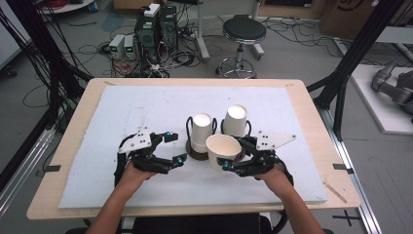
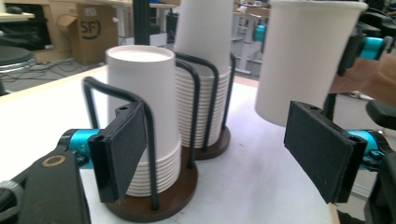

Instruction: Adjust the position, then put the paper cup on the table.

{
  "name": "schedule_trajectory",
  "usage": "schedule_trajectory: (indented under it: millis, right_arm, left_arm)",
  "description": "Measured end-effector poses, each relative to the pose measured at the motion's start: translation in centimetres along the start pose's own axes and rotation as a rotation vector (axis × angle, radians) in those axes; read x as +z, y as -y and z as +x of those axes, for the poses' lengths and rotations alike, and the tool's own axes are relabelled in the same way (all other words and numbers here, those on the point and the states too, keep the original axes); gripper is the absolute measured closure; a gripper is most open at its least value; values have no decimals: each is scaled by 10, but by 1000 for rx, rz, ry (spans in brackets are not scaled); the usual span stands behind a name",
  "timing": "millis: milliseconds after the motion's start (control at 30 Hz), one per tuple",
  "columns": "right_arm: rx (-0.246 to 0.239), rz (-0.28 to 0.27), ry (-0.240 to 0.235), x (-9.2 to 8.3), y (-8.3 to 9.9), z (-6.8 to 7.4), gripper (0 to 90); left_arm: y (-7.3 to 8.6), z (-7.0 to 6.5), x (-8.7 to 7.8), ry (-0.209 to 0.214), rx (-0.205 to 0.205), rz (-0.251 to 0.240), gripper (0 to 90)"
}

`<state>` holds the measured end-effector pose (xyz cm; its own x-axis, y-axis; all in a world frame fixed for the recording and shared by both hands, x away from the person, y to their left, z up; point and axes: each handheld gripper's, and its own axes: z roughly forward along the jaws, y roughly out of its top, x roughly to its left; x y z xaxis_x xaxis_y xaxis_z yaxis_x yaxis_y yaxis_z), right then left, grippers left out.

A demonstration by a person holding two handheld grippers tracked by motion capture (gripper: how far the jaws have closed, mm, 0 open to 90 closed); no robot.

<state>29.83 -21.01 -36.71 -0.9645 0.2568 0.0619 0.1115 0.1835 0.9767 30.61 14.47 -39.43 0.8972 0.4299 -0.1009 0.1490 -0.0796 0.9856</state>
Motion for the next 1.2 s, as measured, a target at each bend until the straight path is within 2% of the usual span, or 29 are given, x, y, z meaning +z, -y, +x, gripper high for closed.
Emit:
schedule_trajectory:
  millis: [400,533,733,833,967,1200]
  right_arm:
    - [-24,27,18,-10,-1,-3,356]
    - [-42,38,30,-17,-2,-5,356]
    - [-46,16,36,-36,-4,-9,356]
    - [-49,28,40,-47,-4,-13,356]
    - [-42,13,56,-62,-3,-20,356]
    - [-29,-16,119,-86,-1,-30,355]
  left_arm:
    - [5,10,-6,-46,-11,9,212]
    - [5,12,-11,-74,-13,12,212]
    - [8,13,-23,-118,-26,2,212]
    - [9,16,-27,-133,-29,2,212]
    - [12,20,-28,-141,-49,5,212]
    - [15,24,-31,-157,-74,3,212]
